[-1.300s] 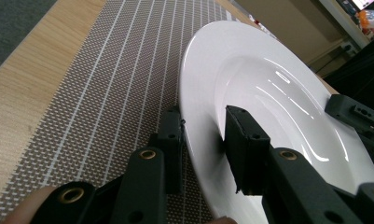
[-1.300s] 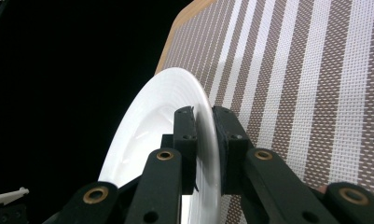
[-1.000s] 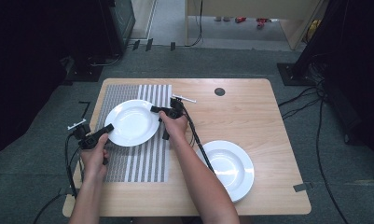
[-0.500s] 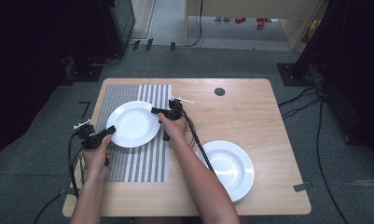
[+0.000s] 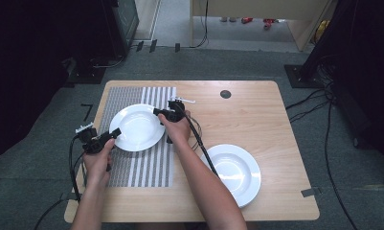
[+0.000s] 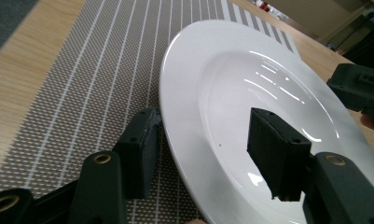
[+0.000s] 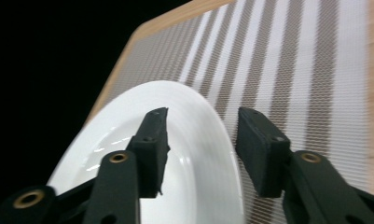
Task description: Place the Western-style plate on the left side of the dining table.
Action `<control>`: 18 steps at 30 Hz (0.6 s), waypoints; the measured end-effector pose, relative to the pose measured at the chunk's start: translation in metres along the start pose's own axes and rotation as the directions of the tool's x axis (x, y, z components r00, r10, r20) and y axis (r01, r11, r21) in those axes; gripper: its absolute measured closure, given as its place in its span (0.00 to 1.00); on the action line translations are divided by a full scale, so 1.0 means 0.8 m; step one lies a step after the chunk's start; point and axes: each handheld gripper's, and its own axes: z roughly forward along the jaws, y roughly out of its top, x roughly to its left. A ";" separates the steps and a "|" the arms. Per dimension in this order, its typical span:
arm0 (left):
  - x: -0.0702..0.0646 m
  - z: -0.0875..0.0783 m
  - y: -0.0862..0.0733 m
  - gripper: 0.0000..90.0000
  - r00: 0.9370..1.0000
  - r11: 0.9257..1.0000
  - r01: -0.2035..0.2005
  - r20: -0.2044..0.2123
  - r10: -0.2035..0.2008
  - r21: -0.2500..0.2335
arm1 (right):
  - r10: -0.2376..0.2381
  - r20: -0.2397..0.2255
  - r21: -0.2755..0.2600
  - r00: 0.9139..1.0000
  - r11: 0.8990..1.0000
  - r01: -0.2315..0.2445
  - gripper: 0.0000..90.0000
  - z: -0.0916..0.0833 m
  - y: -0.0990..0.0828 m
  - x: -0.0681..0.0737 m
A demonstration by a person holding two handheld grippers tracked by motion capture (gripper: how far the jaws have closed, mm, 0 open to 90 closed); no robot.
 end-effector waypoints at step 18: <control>-0.028 -0.031 0.002 0.20 0.995 0.994 -0.101 0.004 0.101 0.047 | -0.170 0.017 0.029 0.985 0.985 0.169 0.40 -0.078 0.022 0.016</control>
